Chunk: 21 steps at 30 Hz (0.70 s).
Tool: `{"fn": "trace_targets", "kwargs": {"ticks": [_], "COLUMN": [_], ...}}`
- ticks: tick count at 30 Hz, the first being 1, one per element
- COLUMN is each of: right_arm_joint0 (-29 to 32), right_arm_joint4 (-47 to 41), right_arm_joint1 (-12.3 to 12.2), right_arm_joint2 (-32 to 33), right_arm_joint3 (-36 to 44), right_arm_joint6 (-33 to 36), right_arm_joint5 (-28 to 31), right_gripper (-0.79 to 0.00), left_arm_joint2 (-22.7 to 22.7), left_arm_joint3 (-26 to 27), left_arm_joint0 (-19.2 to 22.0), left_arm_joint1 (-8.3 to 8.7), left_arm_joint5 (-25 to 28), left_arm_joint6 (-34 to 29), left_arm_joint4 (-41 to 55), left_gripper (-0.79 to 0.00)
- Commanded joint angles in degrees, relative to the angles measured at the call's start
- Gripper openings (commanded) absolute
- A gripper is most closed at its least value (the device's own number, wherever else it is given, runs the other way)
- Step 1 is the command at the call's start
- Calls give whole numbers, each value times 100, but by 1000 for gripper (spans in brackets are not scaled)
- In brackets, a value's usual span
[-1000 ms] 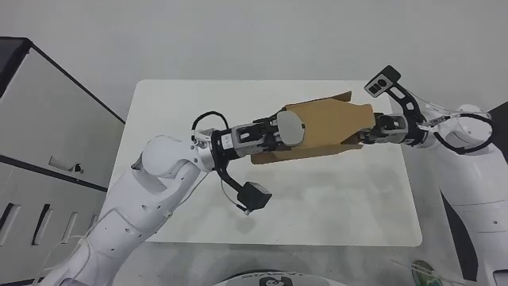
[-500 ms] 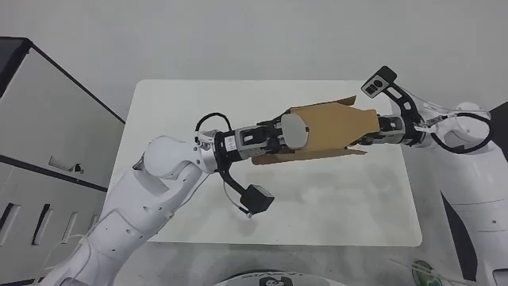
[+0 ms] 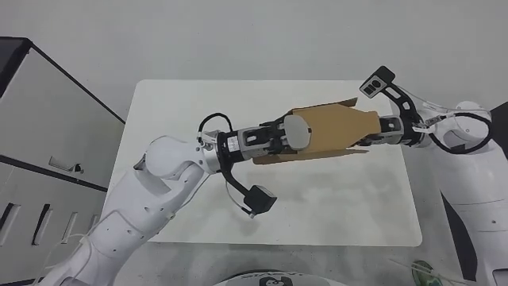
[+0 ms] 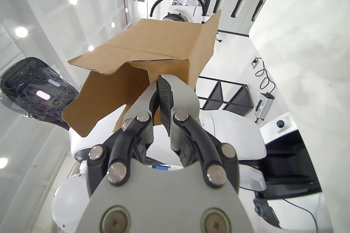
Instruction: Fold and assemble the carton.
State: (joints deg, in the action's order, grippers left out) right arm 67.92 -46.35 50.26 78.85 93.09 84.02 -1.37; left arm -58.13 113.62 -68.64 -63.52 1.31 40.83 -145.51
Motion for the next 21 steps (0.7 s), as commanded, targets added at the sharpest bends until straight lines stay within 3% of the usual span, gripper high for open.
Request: {"fn": "trace_targets", "kwargs": {"ticks": [1,21], "right_arm_joint0": [-3,13], "right_arm_joint4": [8,55], "right_arm_joint1": [2,-24], "right_arm_joint2": [-10,183], "right_arm_joint3": [4,-22], "right_arm_joint6": [-2,8], "right_arm_joint5": [-2,-21], "right_gripper": [-785,-785], "left_arm_joint2": [9,-116], "left_arm_joint3": [-6,-57], "left_arm_joint0": [2,-74], "left_arm_joint1": [-3,18], "left_arm_joint5": [-2,-38], "left_arm_joint6": [-5,-14], "left_arm_joint4": [17,-9], "left_gripper": [-785,-785]}}
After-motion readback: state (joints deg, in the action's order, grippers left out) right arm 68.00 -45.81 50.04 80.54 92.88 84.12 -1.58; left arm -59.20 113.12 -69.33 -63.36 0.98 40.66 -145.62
